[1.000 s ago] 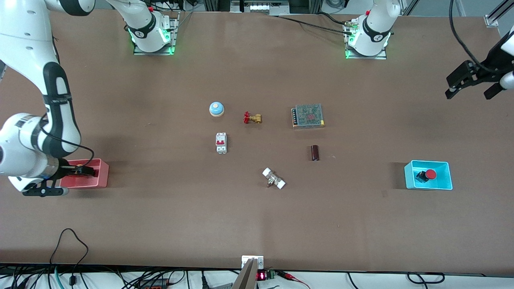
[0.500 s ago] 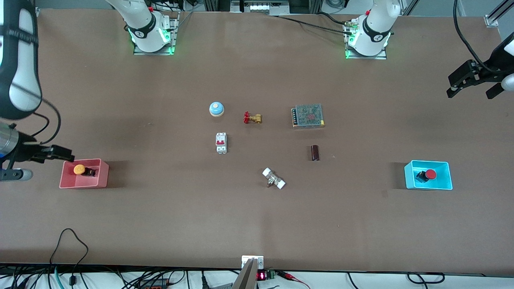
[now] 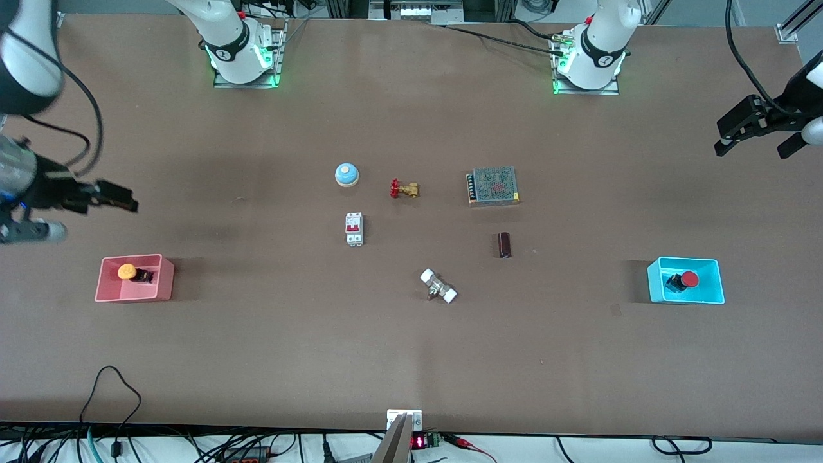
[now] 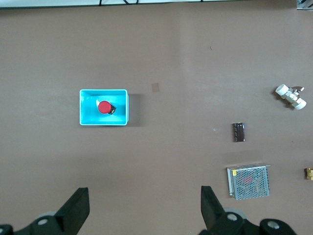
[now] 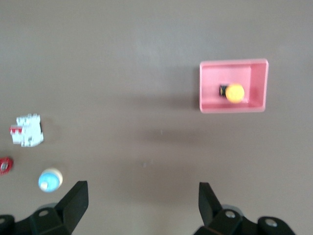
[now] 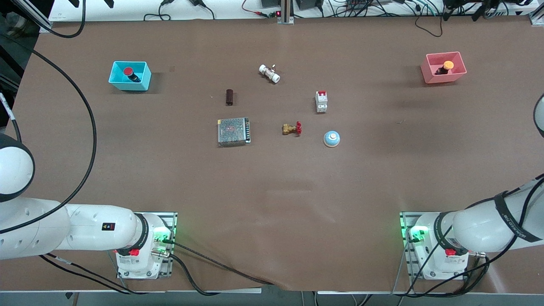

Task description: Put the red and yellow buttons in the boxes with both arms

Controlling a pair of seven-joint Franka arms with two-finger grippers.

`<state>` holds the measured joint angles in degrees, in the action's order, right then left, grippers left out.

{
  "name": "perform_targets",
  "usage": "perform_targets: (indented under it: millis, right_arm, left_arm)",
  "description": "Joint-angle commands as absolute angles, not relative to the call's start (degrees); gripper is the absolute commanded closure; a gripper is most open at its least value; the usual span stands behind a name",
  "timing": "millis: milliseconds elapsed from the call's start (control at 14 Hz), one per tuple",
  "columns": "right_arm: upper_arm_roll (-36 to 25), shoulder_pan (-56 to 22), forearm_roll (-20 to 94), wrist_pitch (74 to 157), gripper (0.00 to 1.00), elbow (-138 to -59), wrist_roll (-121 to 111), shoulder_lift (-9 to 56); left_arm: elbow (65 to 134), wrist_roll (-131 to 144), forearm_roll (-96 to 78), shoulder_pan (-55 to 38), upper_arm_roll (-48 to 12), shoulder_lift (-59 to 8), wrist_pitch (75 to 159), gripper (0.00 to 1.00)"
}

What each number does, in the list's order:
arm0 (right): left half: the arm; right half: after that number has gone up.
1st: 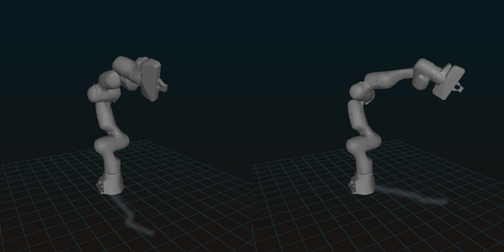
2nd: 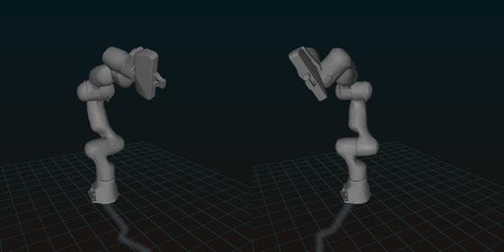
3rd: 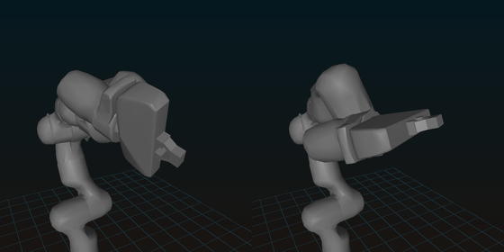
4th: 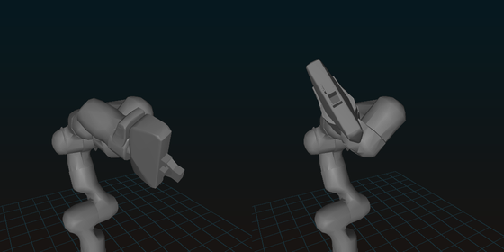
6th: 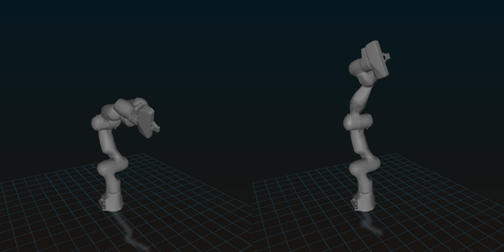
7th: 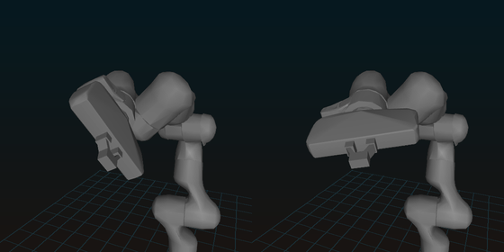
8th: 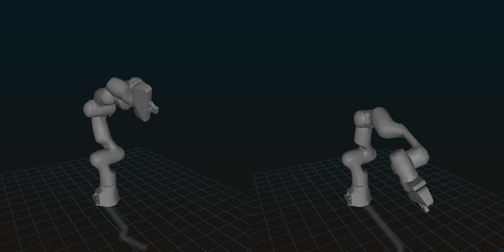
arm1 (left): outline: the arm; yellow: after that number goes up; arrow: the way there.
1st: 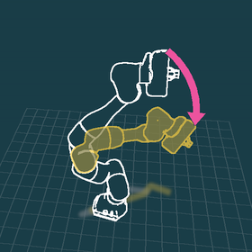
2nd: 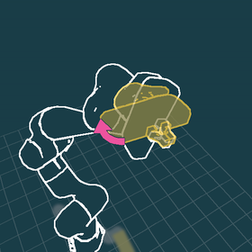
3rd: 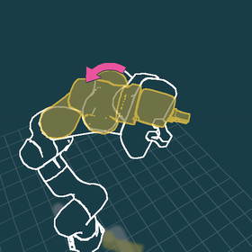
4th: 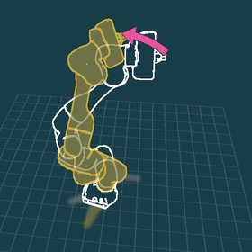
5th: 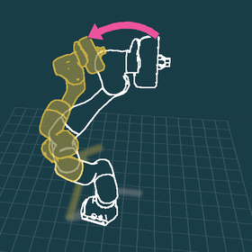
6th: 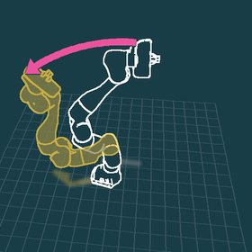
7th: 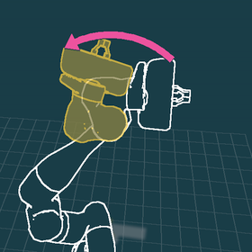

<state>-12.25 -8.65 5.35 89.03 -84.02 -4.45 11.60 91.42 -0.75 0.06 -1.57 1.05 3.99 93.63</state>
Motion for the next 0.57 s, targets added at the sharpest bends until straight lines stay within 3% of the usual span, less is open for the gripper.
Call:
perform_targets:
  millis: [0,500]
  right_arm:
    - [-13.7,-8.0,4.1,84.9,0.0,-85.8,-4.3,7.4]
    - [-13.1,-9.6,-2.5,84.3,0.0,-89.6,-4.5,1.7]
  left_arm:
    - [89.5,-1.7,-0.7,-2.7,2.5,3.4,92.3,0.0]
    - [90.0,-1.1,-0.8,-2.7,2.2,3.4,92.5,0.0]
